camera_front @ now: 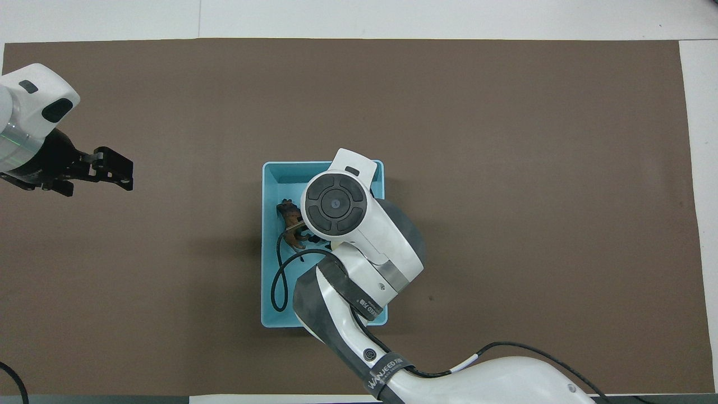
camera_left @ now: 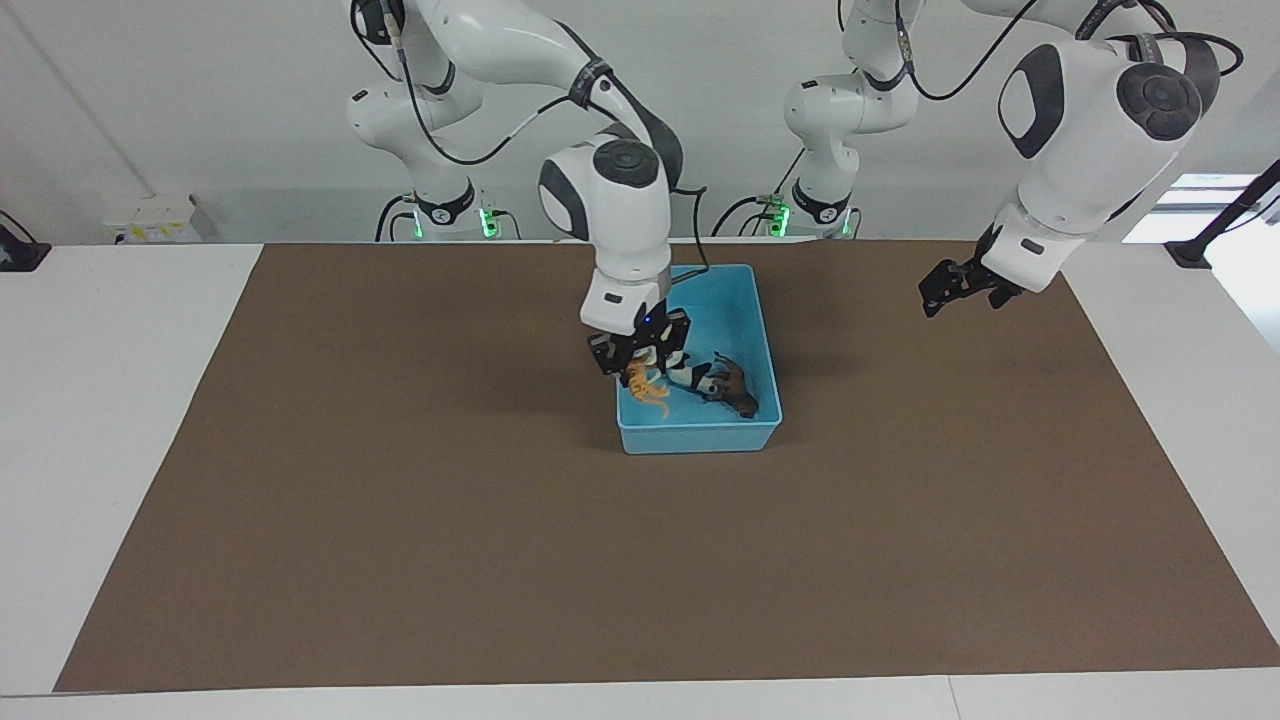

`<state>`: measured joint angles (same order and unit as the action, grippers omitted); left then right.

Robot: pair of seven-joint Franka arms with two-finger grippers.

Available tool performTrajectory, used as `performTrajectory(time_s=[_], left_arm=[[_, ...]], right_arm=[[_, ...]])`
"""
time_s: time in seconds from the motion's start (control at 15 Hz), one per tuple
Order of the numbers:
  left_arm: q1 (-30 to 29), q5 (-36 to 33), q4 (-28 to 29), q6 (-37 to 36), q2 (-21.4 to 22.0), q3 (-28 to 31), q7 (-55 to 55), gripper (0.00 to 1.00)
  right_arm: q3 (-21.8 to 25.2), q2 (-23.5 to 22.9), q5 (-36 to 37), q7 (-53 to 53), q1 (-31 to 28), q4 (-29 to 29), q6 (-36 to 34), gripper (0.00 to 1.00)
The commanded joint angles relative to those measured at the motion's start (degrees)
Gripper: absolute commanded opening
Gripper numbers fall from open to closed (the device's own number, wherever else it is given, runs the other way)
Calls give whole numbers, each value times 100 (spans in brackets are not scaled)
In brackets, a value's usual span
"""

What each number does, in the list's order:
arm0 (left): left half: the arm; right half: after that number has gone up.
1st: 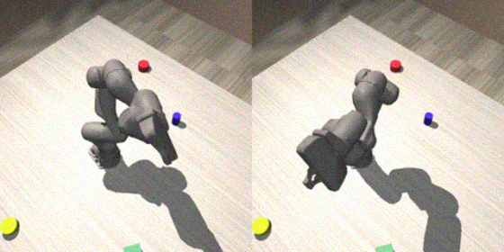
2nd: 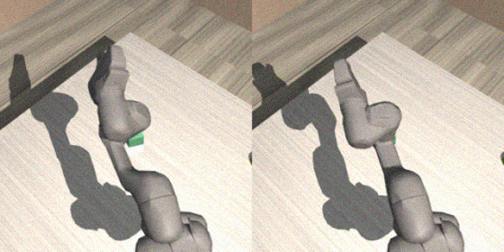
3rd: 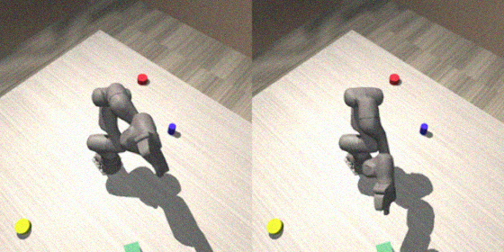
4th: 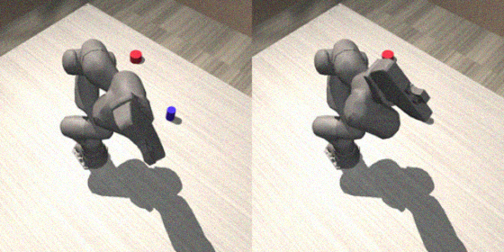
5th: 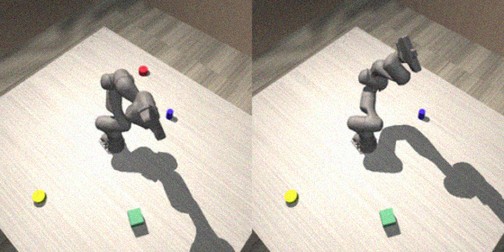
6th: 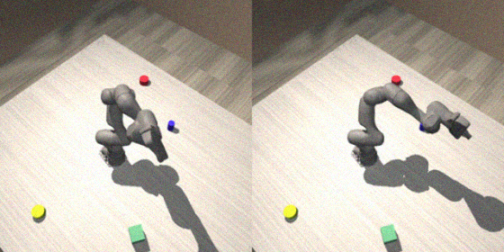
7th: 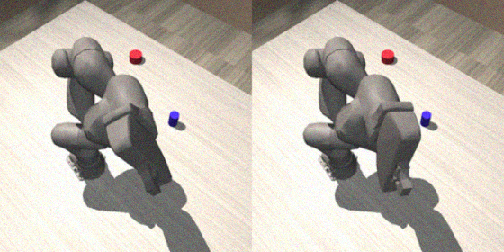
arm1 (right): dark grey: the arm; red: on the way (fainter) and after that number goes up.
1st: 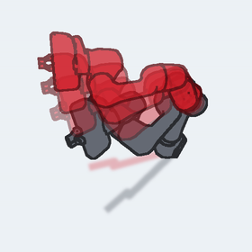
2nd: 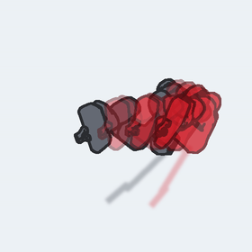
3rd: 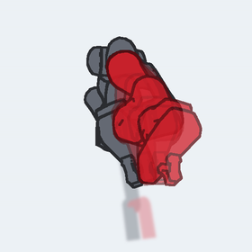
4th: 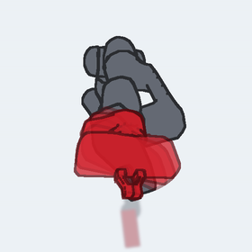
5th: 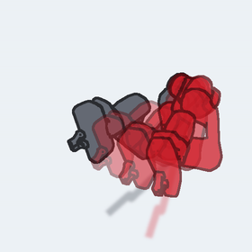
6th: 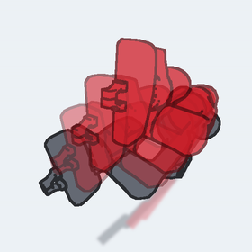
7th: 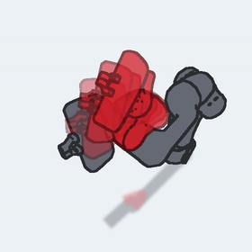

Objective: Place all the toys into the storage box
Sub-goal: 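Carry the tan dog into the blue box and release it with the right gripper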

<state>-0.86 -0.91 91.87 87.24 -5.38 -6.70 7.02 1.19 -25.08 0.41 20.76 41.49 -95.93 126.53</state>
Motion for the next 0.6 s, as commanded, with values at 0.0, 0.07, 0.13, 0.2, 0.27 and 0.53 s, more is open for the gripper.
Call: performTrajectory(time_s=[0.0, 0.07, 0.13, 0.2, 0.27, 0.53], left_arm=[[253, 64, 41, -407, 176, 327, -78, 100], [253, 64, 216, -418, 326, 327, -148, 100], [253, 64, 391, -296, 405, 327, -192, 100], [253, 64, 437, -95, 424, 327, -210, 100], [253, 64, 376, 264, 363, 310, -245, 100], [166, 64, 349, 259, 353, 239, -262, 100]], right_arm=[[22, 91, 12, 252, -1, -164, 56, 100], [30, 83, 12, 480, 0, -94, -75, 100], [31, 91, 12, 717, 0, -15, -163, 100], [39, 144, 12, 876, -35, 47, -242, 100], [65, 231, 3, 886, -105, 91, -356, 100], [83, 942, 12, 833, -684, 127, -848, 100]])
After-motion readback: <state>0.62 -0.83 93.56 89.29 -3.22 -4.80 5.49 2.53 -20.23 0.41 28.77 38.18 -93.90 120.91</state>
